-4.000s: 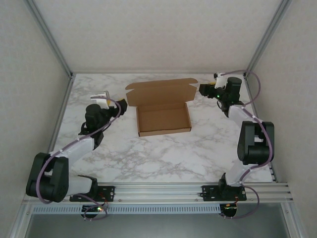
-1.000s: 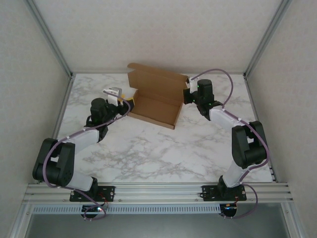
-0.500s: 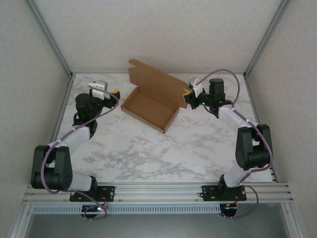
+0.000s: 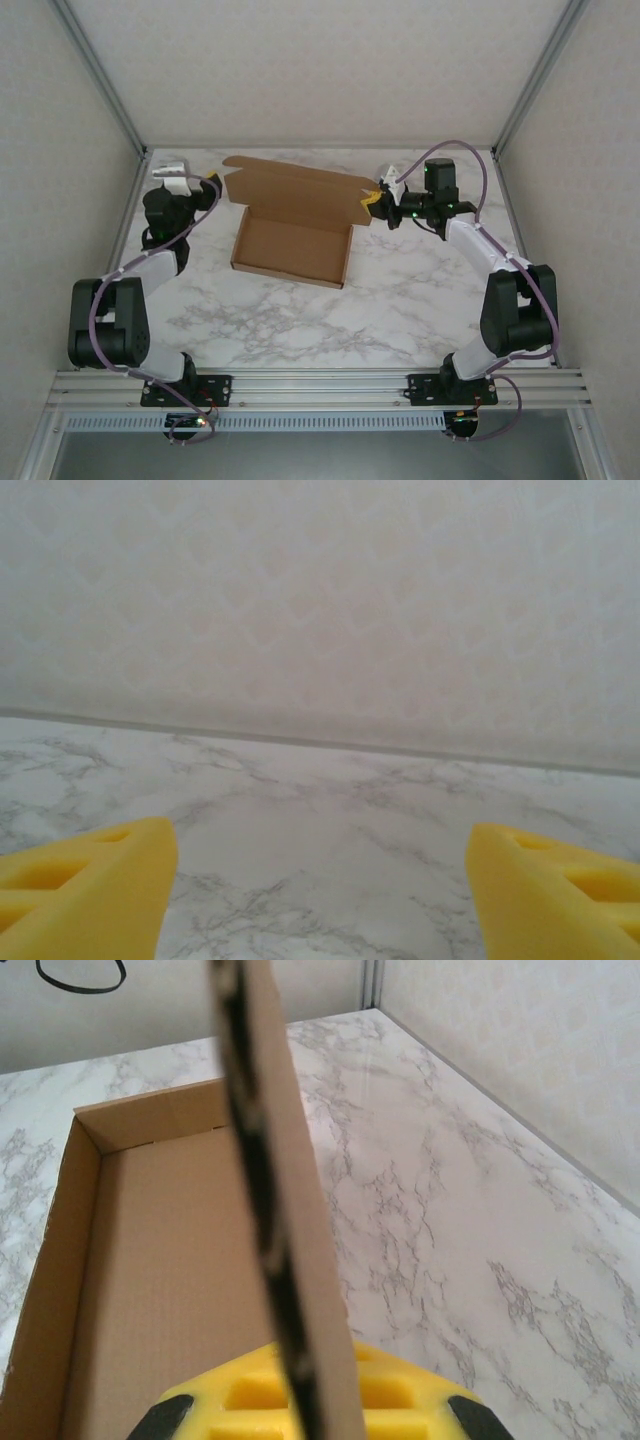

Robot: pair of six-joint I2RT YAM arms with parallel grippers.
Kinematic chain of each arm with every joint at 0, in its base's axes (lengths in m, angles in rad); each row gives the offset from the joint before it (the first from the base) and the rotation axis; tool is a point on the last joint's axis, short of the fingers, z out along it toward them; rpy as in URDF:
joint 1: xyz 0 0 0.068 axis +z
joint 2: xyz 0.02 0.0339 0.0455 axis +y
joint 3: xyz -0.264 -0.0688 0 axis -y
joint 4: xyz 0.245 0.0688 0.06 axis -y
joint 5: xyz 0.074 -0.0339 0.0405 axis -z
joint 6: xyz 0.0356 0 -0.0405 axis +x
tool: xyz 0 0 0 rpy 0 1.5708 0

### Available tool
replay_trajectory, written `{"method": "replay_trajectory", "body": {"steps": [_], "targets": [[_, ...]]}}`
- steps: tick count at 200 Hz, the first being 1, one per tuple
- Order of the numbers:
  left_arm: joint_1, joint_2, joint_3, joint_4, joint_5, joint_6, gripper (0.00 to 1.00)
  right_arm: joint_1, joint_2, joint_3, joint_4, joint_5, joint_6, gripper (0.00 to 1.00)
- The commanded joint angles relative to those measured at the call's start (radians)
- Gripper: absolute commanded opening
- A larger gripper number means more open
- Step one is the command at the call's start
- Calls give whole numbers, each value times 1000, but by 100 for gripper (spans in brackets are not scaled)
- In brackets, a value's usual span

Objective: Fold the paper box

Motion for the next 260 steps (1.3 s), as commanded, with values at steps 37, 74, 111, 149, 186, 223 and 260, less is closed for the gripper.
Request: {"method": "replay_trajectory", "body": {"steps": [37, 74, 111, 149, 186, 223, 260], "targets": [[18, 93, 30, 90, 11, -156, 73, 3, 6, -1, 28, 30, -5, 0], [-33, 189, 129, 44, 159, -169, 77, 5, 31, 0, 37, 22, 7, 0], [-36, 240, 146, 84, 278, -209, 77, 6, 36, 2, 40, 27, 11, 0], [-67, 245, 131, 127, 337, -203, 77, 10, 52, 6, 75, 84, 64, 0], [-133, 259, 156, 69, 374, -112, 76, 37, 61, 3, 92, 63, 84, 0], [-152, 254, 153, 72, 344, -66, 75, 48, 47, -7, 60, 57, 37, 0], [-157, 240, 128, 136, 383, -47, 75, 50, 38, 3, 34, 36, 26, 0]]}}
